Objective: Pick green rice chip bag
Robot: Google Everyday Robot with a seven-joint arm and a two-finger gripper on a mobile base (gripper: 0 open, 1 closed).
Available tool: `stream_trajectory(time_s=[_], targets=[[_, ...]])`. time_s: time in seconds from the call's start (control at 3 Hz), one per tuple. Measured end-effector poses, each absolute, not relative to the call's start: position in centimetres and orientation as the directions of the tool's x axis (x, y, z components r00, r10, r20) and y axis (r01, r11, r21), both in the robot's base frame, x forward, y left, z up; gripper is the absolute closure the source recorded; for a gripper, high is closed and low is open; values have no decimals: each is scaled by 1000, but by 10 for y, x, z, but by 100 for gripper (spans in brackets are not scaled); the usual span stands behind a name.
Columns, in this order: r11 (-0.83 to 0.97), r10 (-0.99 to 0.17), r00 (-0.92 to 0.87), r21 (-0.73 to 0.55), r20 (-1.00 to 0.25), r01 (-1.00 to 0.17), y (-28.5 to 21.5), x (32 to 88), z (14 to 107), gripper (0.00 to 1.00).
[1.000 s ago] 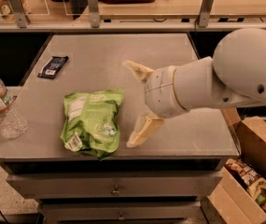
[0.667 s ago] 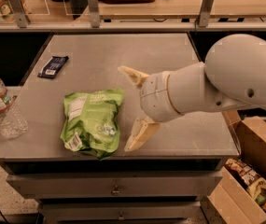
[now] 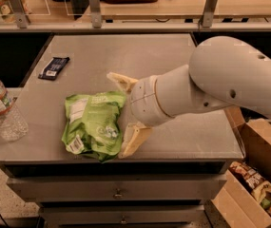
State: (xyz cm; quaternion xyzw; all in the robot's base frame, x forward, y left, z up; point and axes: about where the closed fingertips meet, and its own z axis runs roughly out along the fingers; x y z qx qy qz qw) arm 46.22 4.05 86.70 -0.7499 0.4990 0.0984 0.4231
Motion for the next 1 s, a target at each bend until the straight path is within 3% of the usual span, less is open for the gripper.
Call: stream_trajectory(time_s=[0.67,1.0], targets=[[-177,-656,479,-498,-584,-849,56,463,859,0],[-183,-643,480,-488,-598,-853,60,461,858,17]])
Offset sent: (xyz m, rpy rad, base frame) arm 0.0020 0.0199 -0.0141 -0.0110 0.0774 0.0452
